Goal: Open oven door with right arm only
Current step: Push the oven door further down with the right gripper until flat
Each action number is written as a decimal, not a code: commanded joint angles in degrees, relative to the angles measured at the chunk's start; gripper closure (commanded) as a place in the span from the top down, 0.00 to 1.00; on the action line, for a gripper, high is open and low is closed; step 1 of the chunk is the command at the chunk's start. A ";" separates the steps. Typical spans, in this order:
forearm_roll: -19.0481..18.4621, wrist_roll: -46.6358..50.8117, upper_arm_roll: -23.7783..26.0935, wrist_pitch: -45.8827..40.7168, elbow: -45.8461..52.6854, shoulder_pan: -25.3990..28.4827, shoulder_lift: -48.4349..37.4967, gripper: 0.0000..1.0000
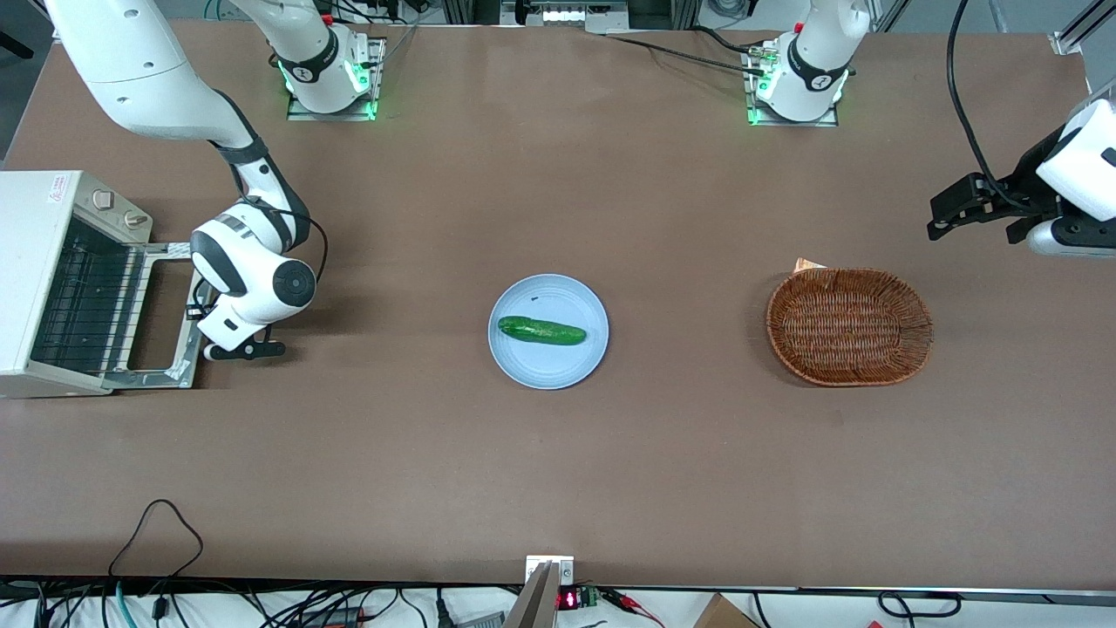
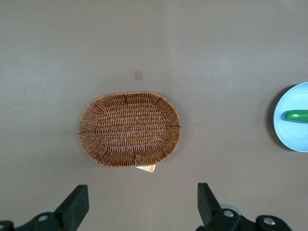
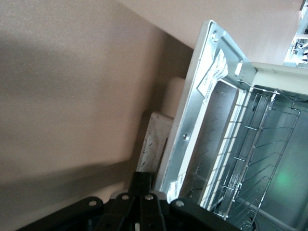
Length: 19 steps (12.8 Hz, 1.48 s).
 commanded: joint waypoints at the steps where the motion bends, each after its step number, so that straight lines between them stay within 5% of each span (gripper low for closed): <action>1: 0.56 -0.29 -0.93 -1.17 0.70 -1.02 0.50 0.00; 4: 1.00 -0.47 -0.84 -1.09 0.88 -1.02 0.67 0.01; 6: 5.72 -1.08 -0.84 -0.30 2.01 -0.85 0.67 0.01; 9: 6.88 -1.52 -0.67 -0.12 2.46 -0.93 0.58 0.01; 15: 20.48 -6.78 0.30 -0.99 6.85 -0.85 -0.20 0.02; 16: 23.82 -8.62 0.30 -1.69 7.90 -0.85 -0.99 0.10; 17: 27.33 -10.21 0.30 -3.27 9.39 -0.85 -1.43 0.40; 18: 30.85 -11.62 0.38 -5.72 11.23 -0.85 -1.96 0.90; 19: 33.58 -13.54 0.39 -8.35 13.25 -0.67 -2.23 0.99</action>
